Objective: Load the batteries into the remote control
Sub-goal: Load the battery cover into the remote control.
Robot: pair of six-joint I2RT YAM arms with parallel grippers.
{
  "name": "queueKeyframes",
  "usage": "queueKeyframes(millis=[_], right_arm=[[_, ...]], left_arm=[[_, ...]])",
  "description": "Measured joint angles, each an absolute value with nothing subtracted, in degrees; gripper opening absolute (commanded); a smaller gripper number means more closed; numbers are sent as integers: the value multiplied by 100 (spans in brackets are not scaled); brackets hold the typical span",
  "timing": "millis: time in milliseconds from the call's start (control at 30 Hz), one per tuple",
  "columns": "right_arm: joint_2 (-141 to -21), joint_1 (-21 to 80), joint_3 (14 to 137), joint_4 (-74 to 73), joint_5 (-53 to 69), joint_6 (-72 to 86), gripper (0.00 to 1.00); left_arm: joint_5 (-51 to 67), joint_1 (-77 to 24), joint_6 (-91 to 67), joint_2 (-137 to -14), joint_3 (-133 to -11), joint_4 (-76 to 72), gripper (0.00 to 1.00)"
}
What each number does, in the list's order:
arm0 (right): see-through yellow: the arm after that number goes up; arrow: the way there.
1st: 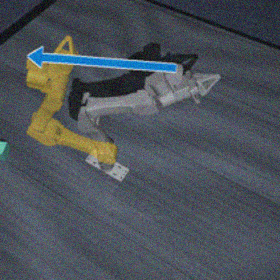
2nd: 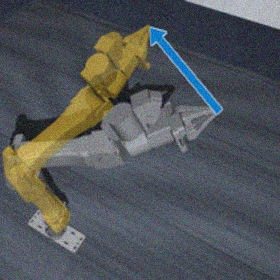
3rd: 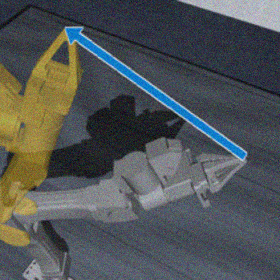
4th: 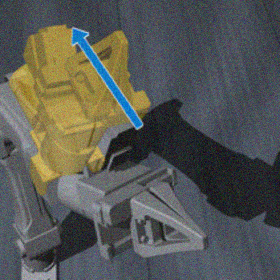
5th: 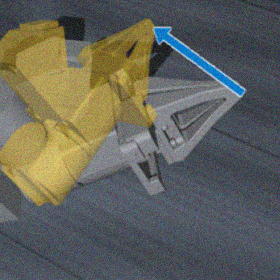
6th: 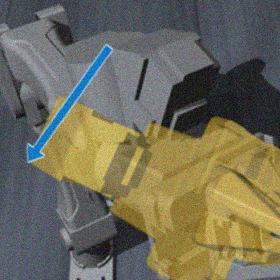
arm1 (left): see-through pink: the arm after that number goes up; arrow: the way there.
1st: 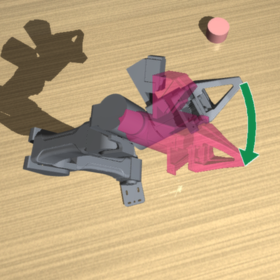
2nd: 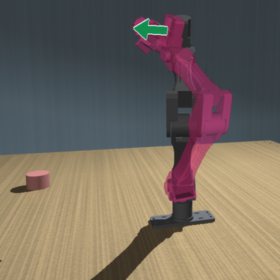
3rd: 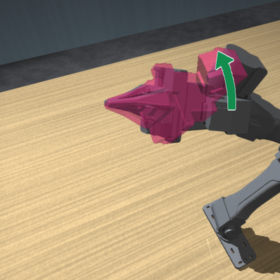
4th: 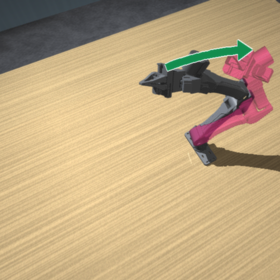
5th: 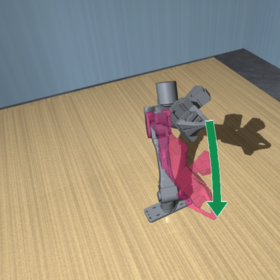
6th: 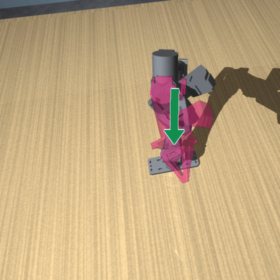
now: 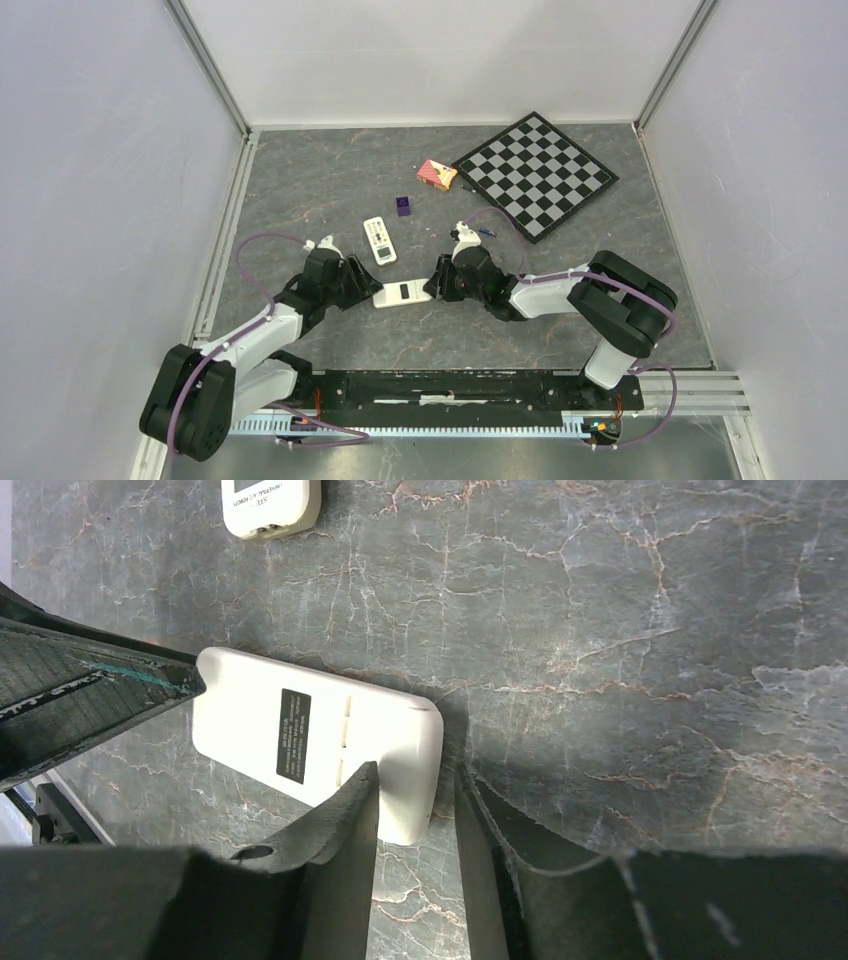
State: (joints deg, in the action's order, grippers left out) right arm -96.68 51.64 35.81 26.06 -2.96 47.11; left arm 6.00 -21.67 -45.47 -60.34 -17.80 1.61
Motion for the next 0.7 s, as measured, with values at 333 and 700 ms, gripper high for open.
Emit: queueKeyframes(millis=[333,700], right_arm=[[-9804,5142,3590,2788,-128,4751,26],[-9835,5262,3603,2816,-311,4936,21]], left_arm=[[1094,-2126,-4652,-6152,-1483,-316,32],[1052,-2108,-4779,-6335,-1234,-1068,27]])
